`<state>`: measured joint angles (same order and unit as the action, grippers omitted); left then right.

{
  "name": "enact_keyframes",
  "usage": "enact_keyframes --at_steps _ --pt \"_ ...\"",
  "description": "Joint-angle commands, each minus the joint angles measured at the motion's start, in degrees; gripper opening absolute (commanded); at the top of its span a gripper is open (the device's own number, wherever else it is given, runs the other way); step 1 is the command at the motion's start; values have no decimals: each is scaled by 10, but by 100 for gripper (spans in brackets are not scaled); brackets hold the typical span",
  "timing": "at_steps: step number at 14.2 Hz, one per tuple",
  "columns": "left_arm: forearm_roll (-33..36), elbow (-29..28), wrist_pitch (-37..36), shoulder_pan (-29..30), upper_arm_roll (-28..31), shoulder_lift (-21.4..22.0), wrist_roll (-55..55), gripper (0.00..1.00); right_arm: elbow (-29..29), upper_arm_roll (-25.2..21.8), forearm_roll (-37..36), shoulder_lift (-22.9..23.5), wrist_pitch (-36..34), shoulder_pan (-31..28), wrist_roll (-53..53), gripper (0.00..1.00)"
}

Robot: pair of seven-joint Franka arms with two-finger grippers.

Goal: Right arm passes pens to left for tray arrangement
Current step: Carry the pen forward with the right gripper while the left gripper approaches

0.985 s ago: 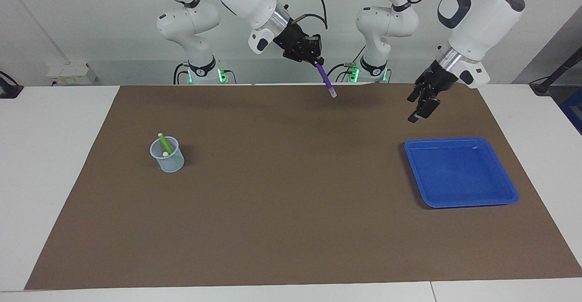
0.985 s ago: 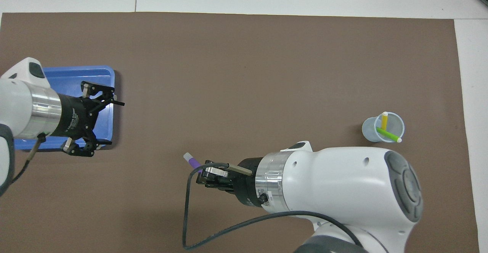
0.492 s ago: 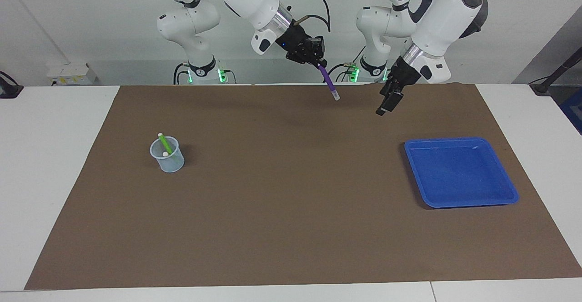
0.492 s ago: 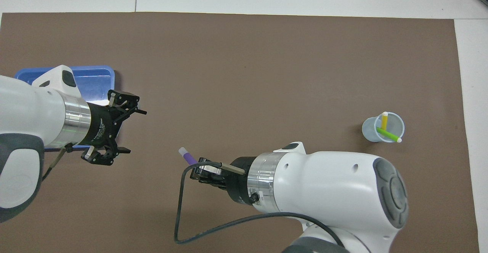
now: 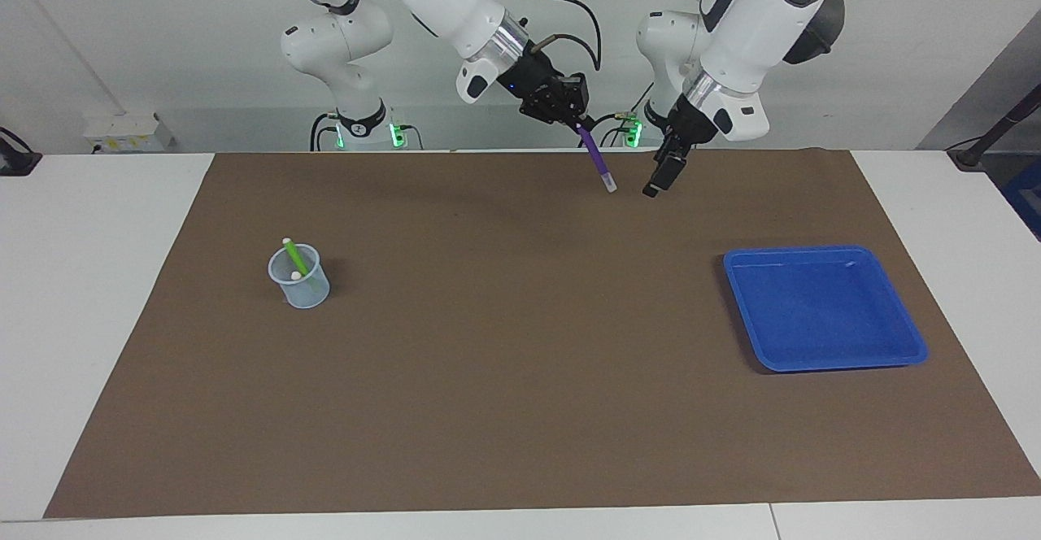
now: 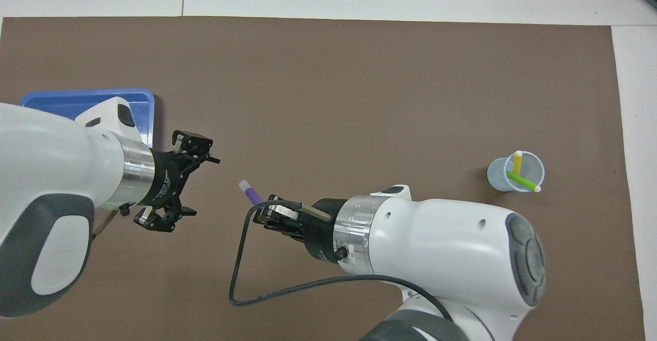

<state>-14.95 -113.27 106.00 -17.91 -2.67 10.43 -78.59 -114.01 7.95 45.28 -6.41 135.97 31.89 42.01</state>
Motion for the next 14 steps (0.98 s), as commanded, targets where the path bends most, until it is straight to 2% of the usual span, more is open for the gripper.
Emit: enact_keyframes --at_steps 1,5,8,14 --pt "-4 -10 -4 -4 -3 16 -12 95 7 0 17 16 32 2 4 0" --pt "-4 -3 -4 -4 -16 18 -28 95 19 11 17 28 41 2 5 0" --pt "-4 6 -5 -4 -17 18 -34 95 19 33 34 39 82 3 23 0" --pt "-5 8 -7 -4 -30 20 -42 95 19 33 34 39 79 2 22 0"
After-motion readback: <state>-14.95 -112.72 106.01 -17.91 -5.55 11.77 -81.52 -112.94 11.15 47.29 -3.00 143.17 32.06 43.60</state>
